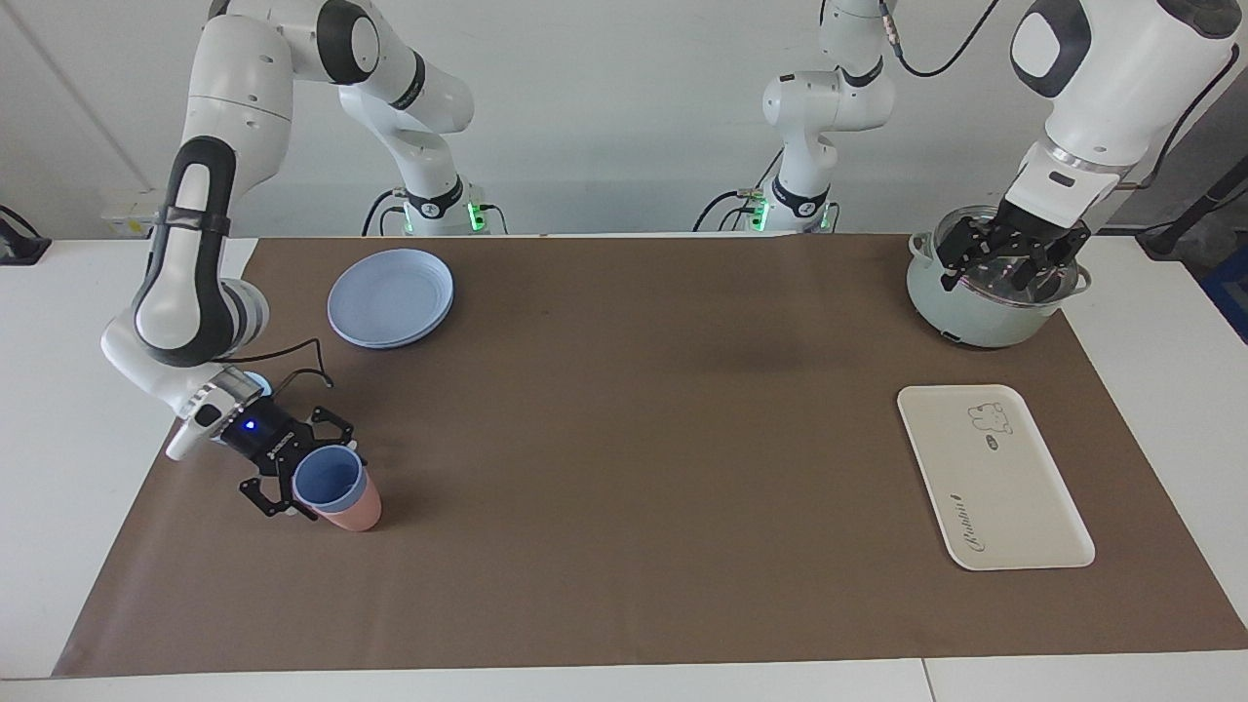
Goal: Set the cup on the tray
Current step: 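Reach the right gripper toward the blue cup nested in the pink cup, then grasp the blue cup with the right gripper and lift it out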
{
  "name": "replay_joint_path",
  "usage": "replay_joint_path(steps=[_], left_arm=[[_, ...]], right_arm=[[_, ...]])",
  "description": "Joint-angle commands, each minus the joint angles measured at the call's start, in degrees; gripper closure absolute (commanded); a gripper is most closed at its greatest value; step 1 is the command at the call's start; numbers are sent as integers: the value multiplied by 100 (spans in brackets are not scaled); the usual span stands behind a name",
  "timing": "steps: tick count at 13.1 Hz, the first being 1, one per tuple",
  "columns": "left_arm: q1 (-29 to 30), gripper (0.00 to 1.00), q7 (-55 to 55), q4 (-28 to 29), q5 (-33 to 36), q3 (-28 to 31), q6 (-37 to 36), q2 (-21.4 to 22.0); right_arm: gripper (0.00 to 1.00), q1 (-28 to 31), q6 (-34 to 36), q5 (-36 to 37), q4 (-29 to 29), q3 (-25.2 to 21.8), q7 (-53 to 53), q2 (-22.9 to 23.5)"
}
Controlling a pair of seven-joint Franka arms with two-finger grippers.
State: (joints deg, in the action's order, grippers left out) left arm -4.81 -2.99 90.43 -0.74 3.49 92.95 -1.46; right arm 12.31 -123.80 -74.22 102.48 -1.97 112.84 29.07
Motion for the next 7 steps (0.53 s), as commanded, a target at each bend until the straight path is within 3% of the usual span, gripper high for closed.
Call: replay_joint_path(steps=[1, 7], left_arm=[[15, 0, -26, 247, -57, 3, 187, 190], [42, 0, -35, 229, -40, 3, 390, 173]], right_arm=[[0, -10, -47, -198, -114, -5, 194, 116], [0, -168, -214, -487, -114, 4, 264, 134]])
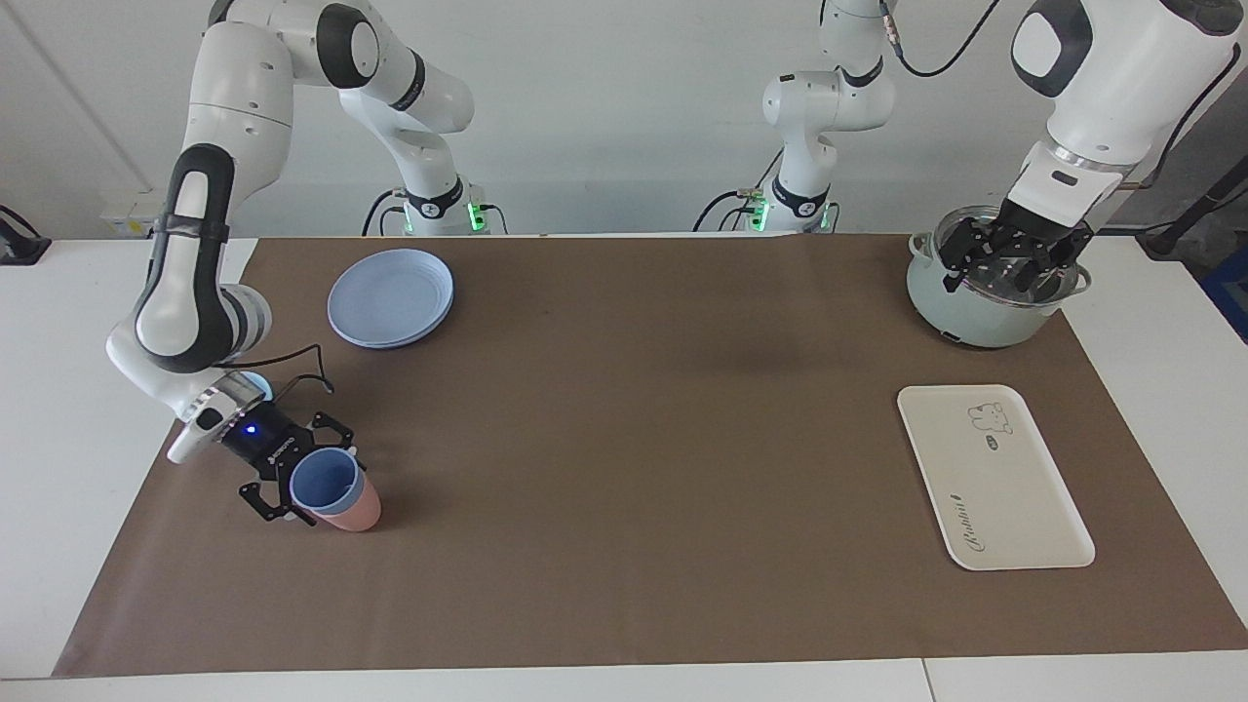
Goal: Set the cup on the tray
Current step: 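Grasp the blue cup with the right gripper and lift it out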
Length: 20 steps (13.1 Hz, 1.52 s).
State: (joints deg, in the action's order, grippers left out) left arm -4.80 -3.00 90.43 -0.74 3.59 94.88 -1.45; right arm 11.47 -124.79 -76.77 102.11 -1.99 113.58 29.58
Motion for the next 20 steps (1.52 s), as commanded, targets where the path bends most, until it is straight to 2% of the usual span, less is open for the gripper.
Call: replay_joint_path(steps=[1, 3, 4, 5, 6, 11, 14, 16, 17, 20], left_arm=[[40, 0, -25, 238, -49, -7, 224, 172], [40, 0, -25, 238, -49, -7, 259, 172], [40, 0, -25, 238, -49, -7, 268, 172], [40, 0, -25, 238, -57, -16, 285, 172], [40, 0, -34, 247, -57, -16, 268, 172], [23, 1, -8, 238, -101, -25, 259, 163], [32, 1, 28, 168, -531, -16, 277, 110], [14, 1, 45, 28, -654, -16, 285, 49], [40, 3, 72, -8, -960, -7, 303, -47], [-3, 5, 466, -551, -1235, -16, 338, -468]], right_arm=[[0, -83, -116, -233, -69, 6, 190, 83], [0, -92, -116, -233, -60, 6, 190, 83], [3, -92, -125, -233, -60, 6, 190, 83], [43, -92, -177, -224, -60, 6, 199, 83], [99, -83, -195, -224, -60, 6, 190, 83], [100, -92, -239, -224, -113, 6, 68, 48], [100, -250, -484, 39, -227, 5, -572, -127], [100, -521, -809, 503, -218, -21, -1343, -416], [100, -627, -923, 967, -227, -21, -1896, -566], [100, -987, -1275, 2059, -227, -12, -3575, -927]])
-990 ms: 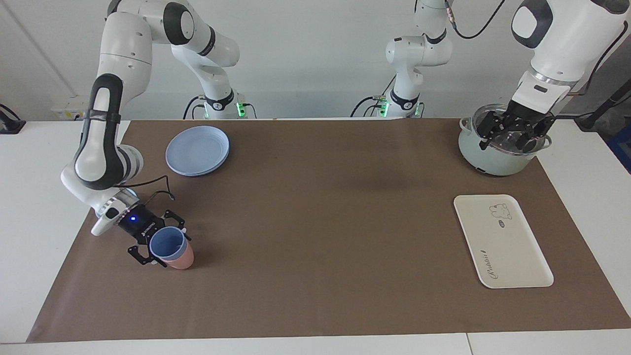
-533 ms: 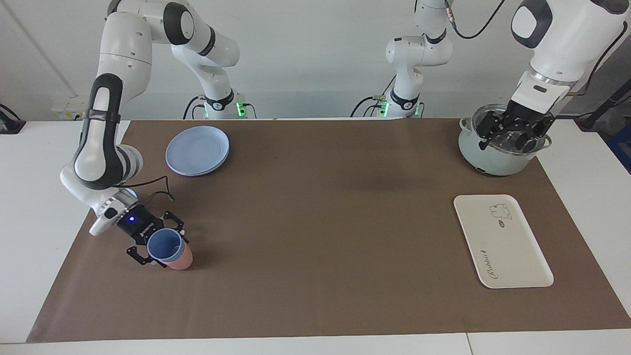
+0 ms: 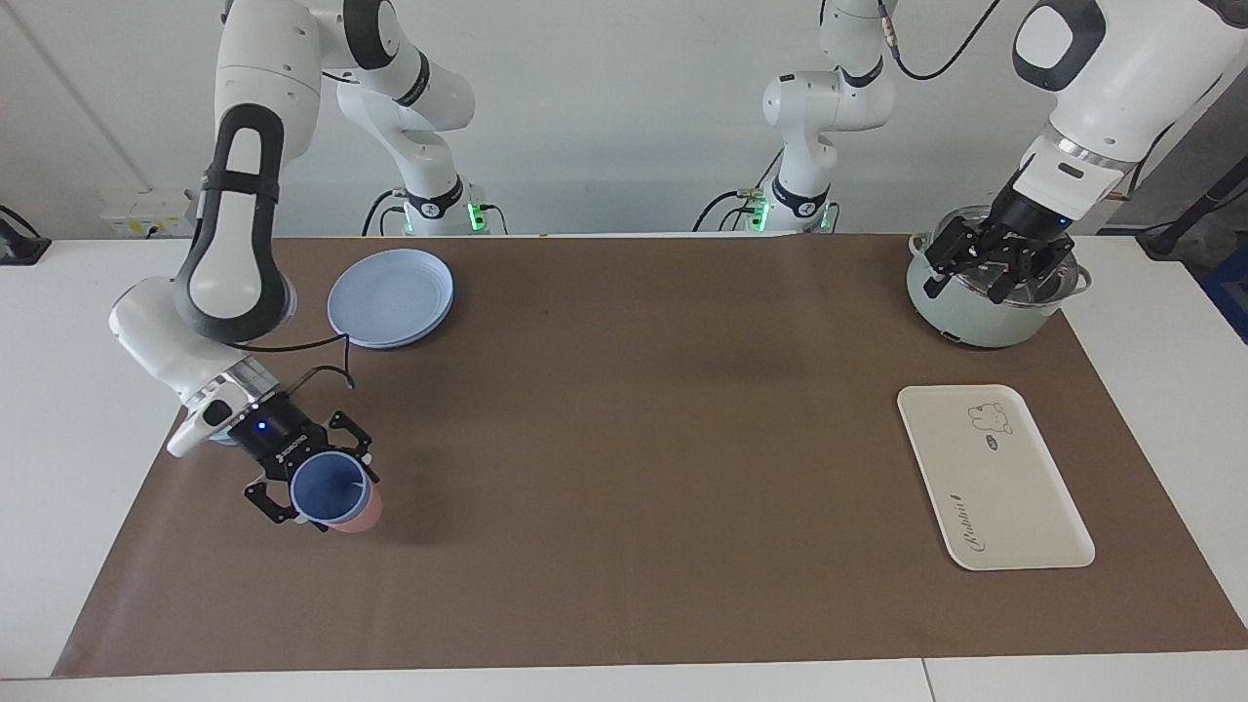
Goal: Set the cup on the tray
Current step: 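Grasp the blue cup with the right gripper and lift it out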
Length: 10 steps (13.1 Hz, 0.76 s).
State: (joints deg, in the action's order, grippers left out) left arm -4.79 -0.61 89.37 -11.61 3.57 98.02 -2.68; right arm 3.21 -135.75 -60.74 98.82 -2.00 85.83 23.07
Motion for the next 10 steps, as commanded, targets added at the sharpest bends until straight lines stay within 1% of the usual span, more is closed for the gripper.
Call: replay_joint_path(steps=[1, 3, 5, 6, 7, 9, 10], left_arm=[[-39, 5, 289, -621, -209, -23, 16, -512], [-31, 9, 491, -998, -455, -49, 24, -820], [-31, 10, 911, -1542, -858, -67, 51, -1293], [-83, 10, 1262, -1797, -956, -102, 225, -1592], [-292, 10, 1631, -1931, -966, -189, 505, -1760], [-618, 10, 2256, -2002, -1009, -278, 1085, -2042], [-750, 10, 2528, -2072, -1071, -374, 1549, -2182]], right_arm=[[100, -337, -250, 719, 102, -37, -1257, -338], [100, -601, -461, 1500, 93, -37, -2320, -478], [100, -883, -479, 2606, 23, -37, -3611, -575], [100, -1014, -488, 3055, -38, -37, -4165, -584], [100, -1190, -488, 3442, -47, -46, -4745, -593], [100, -1559, -496, 4286, -47, -46, -5897, -619], [100, -1761, -488, 4708, -47, -46, -6485, -619]])
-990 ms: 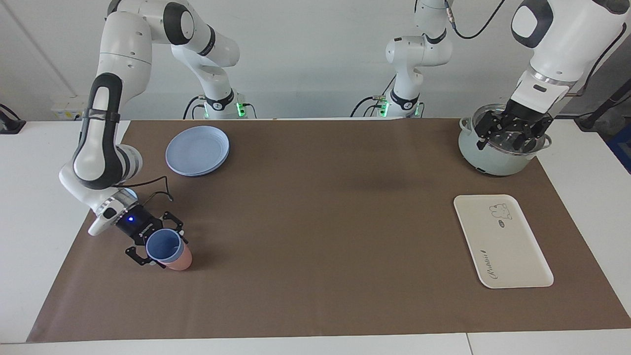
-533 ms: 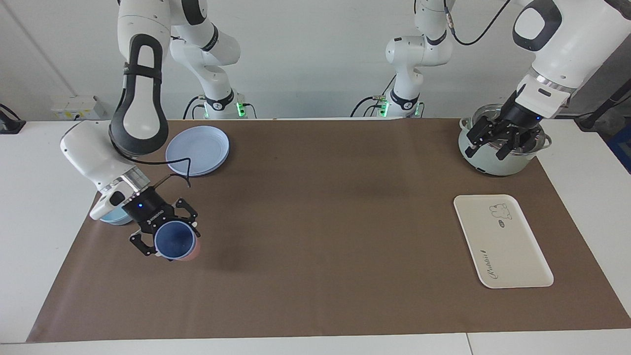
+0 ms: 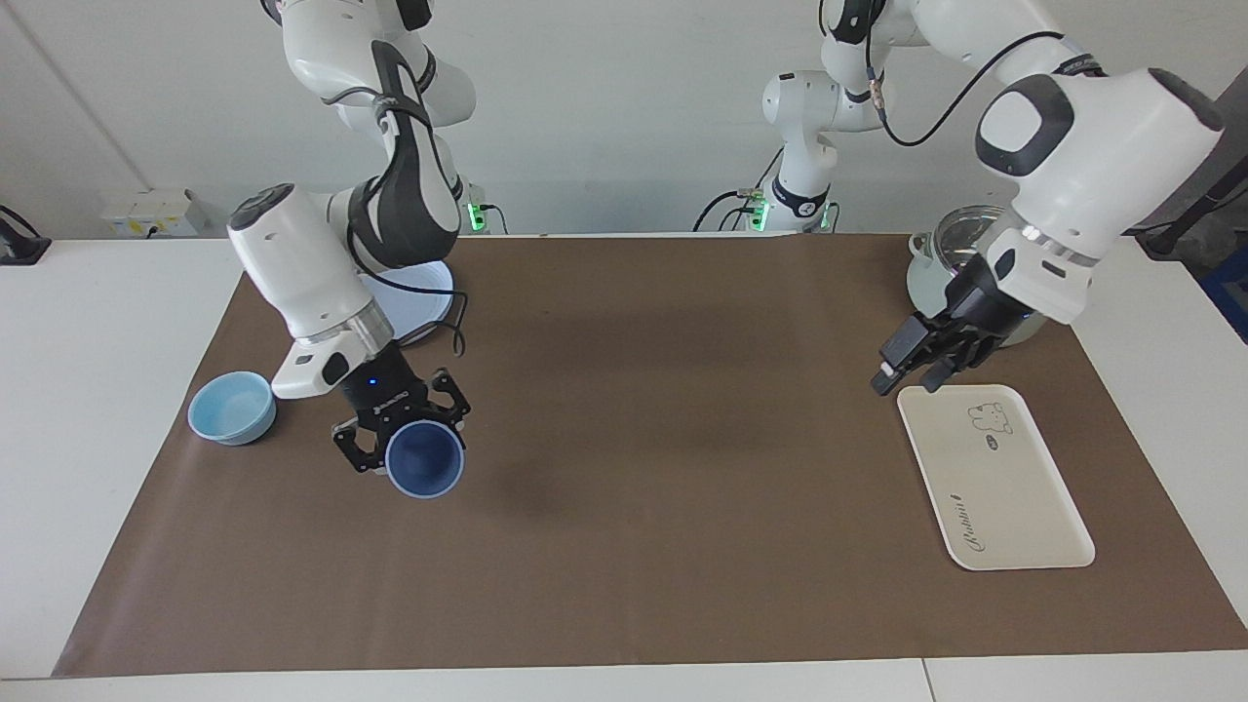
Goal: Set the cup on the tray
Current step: 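Grasp the blue cup with the right gripper and lift it out, then carry the blue cup with the right gripper while the left gripper approaches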
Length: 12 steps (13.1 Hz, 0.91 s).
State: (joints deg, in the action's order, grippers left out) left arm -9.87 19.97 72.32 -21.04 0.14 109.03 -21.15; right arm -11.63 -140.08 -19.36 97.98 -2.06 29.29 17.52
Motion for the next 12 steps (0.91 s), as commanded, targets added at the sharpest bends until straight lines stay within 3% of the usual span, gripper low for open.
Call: replay_joint_path(steps=[1, 8, 12], left_arm=[[-418, 10, 804, -402, -198, -83, 835, -407], [-1526, 18, 1807, -385, -137, -66, 2024, -819], [-1896, 28, 1976, -167, -32, -66, 2281, -1023]], right_arm=[[100, -400, -55, 1009, 37, -31, -1350, -91], [100, -1340, 612, 2743, 81, -5, -3111, -284], [100, -1684, 894, 3113, 81, 4, -3579, -302]])
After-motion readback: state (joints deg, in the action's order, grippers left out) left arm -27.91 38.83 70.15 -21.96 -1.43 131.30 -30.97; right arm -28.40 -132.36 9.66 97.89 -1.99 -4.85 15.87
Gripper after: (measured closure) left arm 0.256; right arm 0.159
